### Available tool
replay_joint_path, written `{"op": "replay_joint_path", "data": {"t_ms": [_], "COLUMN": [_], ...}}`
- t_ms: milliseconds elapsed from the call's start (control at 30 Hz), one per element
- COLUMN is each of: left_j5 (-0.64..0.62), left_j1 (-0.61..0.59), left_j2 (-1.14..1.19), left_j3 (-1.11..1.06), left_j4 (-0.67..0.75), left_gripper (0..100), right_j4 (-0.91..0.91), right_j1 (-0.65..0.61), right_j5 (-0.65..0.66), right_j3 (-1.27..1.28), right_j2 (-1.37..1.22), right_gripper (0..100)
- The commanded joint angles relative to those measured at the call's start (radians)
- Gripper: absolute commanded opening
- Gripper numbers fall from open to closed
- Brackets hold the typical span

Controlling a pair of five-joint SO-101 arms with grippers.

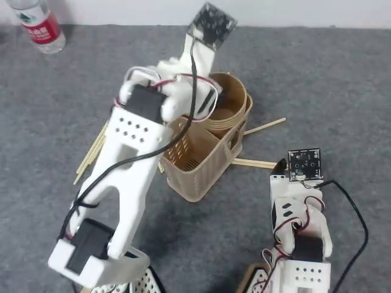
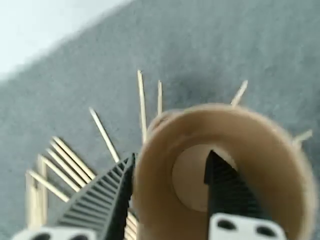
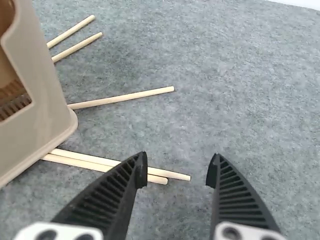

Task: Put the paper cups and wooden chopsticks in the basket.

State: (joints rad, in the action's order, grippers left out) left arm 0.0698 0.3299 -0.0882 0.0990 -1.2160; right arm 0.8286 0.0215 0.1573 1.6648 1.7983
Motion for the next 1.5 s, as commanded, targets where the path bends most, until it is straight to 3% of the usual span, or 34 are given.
{"op": "replay_joint_path", "data": {"t_ms": [0, 200, 500, 633, 867, 1467], "left_j5": [-0.002, -0.003, -0.003, 0.066, 0.110, 0.123], "left_j1": [-0.002, -0.002, -0.002, -0.026, -0.087, -0.046], "left_j2": [-0.044, -0.063, -0.161, -0.138, -0.051, 0.308], "left_j3": [-0.153, -0.128, 0.326, 0.438, 0.441, 0.444], "left_j4": [0.115, 0.126, -0.101, -0.212, -0.250, -0.281], "left_gripper": [21, 21, 22, 22, 22, 22], "right_j4": [-0.010, -0.015, -0.016, -0.013, -0.010, -0.013], "right_j1": [0.008, 0.007, 0.007, 0.007, 0.007, 0.007], "right_j5": [0.012, 0.012, 0.012, 0.012, 0.012, 0.012], "right_j3": [0.018, 0.018, 0.018, 0.018, 0.018, 0.018], "right_j2": [0.015, 0.013, 0.012, 0.012, 0.012, 0.012], "right_gripper": [20.9, 20.9, 20.9, 20.9, 20.9, 20.9]}}
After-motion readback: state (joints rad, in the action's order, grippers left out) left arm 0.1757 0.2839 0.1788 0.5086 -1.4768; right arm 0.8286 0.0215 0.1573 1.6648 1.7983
